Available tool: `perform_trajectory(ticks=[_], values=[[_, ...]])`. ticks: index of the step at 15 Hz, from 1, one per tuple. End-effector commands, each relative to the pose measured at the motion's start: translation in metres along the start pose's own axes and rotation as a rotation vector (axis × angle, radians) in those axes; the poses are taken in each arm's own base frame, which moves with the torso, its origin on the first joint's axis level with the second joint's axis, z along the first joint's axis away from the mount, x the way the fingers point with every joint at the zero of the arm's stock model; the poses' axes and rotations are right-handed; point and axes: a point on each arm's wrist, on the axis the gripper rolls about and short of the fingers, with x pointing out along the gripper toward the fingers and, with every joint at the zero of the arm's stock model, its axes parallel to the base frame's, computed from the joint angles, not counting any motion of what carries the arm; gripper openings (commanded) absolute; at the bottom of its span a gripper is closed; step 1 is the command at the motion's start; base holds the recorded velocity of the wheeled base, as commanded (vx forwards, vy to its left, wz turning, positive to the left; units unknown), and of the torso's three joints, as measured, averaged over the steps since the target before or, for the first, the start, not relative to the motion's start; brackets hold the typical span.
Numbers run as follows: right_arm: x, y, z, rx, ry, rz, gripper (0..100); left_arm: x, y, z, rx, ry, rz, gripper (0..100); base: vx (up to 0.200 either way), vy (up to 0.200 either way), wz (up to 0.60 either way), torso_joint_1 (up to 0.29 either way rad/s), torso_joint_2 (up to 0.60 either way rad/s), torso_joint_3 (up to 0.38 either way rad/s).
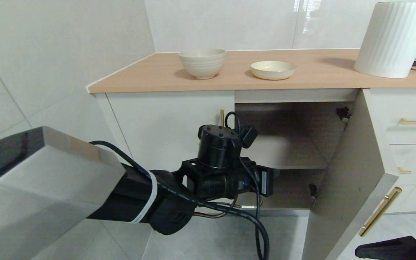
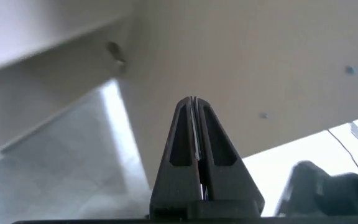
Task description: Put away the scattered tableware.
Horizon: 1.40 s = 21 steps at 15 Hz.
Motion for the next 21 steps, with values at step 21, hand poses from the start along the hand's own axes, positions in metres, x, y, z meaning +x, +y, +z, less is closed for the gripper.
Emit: perform_trajectory(ticks=[21], values=[[0.021, -0.023, 0.019, 0.040, 0.020, -0.121, 100, 0.035, -0.073, 0.005, 0.042, 0.018, 0.071, 0, 0.000, 0.000, 0.00, 0.000, 0.00, 0.000]])
